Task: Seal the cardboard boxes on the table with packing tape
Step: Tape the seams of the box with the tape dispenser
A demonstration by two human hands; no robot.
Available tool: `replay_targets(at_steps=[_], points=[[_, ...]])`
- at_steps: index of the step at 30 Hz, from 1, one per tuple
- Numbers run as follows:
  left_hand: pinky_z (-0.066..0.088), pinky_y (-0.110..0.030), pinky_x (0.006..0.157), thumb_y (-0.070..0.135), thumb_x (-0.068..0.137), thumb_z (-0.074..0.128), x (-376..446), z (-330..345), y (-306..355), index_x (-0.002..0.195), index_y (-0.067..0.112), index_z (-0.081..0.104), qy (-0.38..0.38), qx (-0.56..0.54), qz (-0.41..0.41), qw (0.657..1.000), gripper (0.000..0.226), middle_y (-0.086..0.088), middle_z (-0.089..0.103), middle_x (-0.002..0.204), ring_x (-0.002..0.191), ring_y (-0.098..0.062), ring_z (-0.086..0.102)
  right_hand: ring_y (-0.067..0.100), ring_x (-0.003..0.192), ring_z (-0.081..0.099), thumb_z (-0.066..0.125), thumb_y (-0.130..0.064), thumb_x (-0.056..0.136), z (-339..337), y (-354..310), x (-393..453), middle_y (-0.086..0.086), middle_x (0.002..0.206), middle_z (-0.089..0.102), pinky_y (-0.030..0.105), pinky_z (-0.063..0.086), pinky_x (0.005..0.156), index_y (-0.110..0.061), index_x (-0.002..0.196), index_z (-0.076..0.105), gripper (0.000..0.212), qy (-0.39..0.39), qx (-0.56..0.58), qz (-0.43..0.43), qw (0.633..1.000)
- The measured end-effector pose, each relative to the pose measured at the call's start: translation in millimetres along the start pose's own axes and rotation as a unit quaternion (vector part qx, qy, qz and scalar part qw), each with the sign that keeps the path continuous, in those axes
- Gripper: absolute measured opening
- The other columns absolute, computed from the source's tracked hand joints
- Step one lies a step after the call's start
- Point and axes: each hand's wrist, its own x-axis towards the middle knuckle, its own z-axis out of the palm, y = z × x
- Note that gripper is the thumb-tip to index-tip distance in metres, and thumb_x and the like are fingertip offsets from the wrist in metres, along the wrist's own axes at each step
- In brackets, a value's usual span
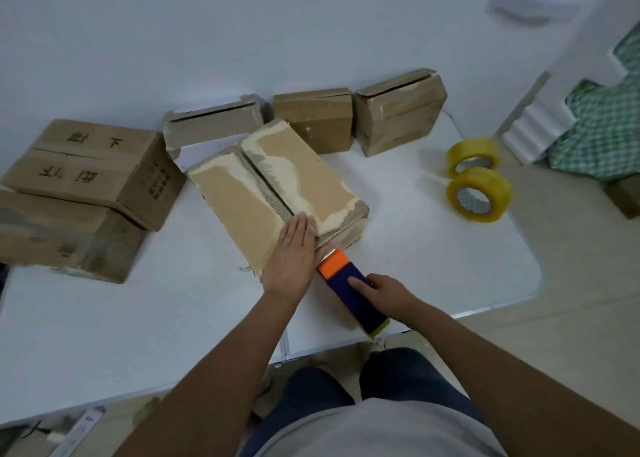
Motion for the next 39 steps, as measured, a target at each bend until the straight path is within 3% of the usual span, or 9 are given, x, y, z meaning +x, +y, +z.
replay_targets(at_steps=[3, 6, 9, 15, 19, 21, 24, 31, 39], points=[[0.018, -0.037, 0.123, 0.051, 0.102, 0.012, 0, 0, 2, 0.151, -0.002, 0.031, 0.002, 0.008, -0.013, 1.0, 0.074, -0.021, 0.033, 0.157, 0.148, -0.029, 0.027, 0.019, 0.081, 0.064, 0.044, -0.061, 0.094, 0, 12, -10, 0.005, 0.091, 0.067, 0.027, 0.048, 0.068, -0.013, 0.095, 0.058, 0.05, 0.053, 0.035, -0.007, 0.998], [0.009, -0.035, 0.125, 0.054, 0.098, -0.001, 1, 3, 1, 0.155, 0.001, 0.018, -0.006, 0.003, -0.002, 1.0, 0.08, -0.018, 0.02, 0.162, 0.152, -0.025, 0.014, 0.014, 0.074, 0.062, 0.049, -0.059, 0.093, -2, 17, -23, 0.004, 0.085, 0.067, 0.025, 0.048, 0.064, -0.011, 0.093, 0.058, 0.049, 0.115, 0.034, -0.034, 0.992], [0.006, -0.034, 0.125, 0.051, 0.099, 0.006, 4, 3, 0, 0.156, 0.002, 0.012, -0.01, 0.003, -0.006, 1.0, 0.076, -0.016, 0.014, 0.164, 0.153, -0.023, 0.008, 0.014, 0.069, 0.06, 0.048, -0.06, 0.093, -4, 15, -33, 0.003, 0.081, 0.064, 0.023, 0.044, 0.059, -0.009, 0.092, 0.058, 0.052, 0.138, -0.004, -0.053, 0.989], [0.003, -0.033, 0.125, 0.047, 0.105, 0.021, 5, 0, 1, 0.157, 0.003, 0.011, -0.02, -0.015, -0.008, 1.0, 0.068, -0.014, 0.012, 0.165, 0.153, -0.021, 0.006, 0.016, 0.07, 0.058, 0.046, -0.064, 0.091, -8, 39, -48, 0.002, 0.077, 0.06, 0.022, 0.039, 0.055, -0.011, 0.088, 0.058, 0.055, 0.146, -0.037, -0.008, 0.989], [0.005, -0.033, 0.125, 0.047, 0.105, 0.024, 3, -1, 0, 0.157, 0.003, 0.015, -0.006, -0.021, -0.005, 1.0, 0.068, -0.014, 0.016, 0.164, 0.153, -0.022, 0.009, 0.018, 0.09, 0.062, 0.048, -0.056, 0.095, -18, 33, -52, 0.001, 0.104, 0.063, 0.031, 0.053, 0.077, -0.019, 0.115, 0.053, 0.043, 0.083, 0.051, 0.012, 0.995], [0.007, -0.034, 0.125, 0.046, 0.105, 0.026, 2, -2, 1, 0.156, 0.002, 0.018, 0.003, -0.027, -0.007, 1.0, 0.068, -0.016, 0.02, 0.163, 0.153, -0.024, 0.013, 0.017, 0.088, 0.063, 0.052, -0.051, 0.095, -20, 27, -51, 0.004, 0.109, 0.062, 0.031, 0.055, 0.075, -0.023, 0.123, 0.044, 0.04, 0.068, 0.061, 0.004, 0.996], [0.007, -0.035, 0.125, 0.05, 0.104, 0.027, 0, -4, 3, 0.156, 0.002, 0.018, 0.006, -0.034, -0.01, 0.999, 0.072, -0.015, 0.019, 0.163, 0.153, -0.023, 0.013, 0.015, 0.076, 0.059, 0.054, -0.047, 0.095, -18, 11, -43, 0.002, 0.097, 0.06, 0.025, 0.046, 0.06, -0.02, 0.118, 0.045, 0.037, 0.098, -0.009, -0.004, 0.995], [0.005, -0.034, 0.125, 0.057, 0.099, 0.003, 0, -1, 4, 0.156, 0.002, 0.016, 0.009, -0.018, -0.013, 1.0, 0.08, -0.015, 0.019, 0.163, 0.153, -0.023, 0.012, 0.025, 0.084, 0.056, 0.048, -0.044, 0.095, -16, -41, -4, 0.007, 0.097, 0.058, 0.032, 0.043, 0.065, -0.014, 0.109, 0.047, 0.033, 0.104, -0.133, 0.014, 0.986], [-0.005, -0.034, 0.124, 0.024, 0.108, 0.031, 0, 3, 5, 0.156, 0.003, -0.007, -0.017, 0.015, -0.009, 1.0, 0.065, -0.016, -0.006, 0.165, 0.153, -0.024, -0.008, 0.024, 0.082, 0.053, 0.048, -0.04, 0.095, -27, -78, 22, 0.004, 0.086, 0.052, 0.03, 0.039, 0.063, -0.014, 0.086, 0.045, 0.027, 0.073, -0.206, 0.036, 0.975]])
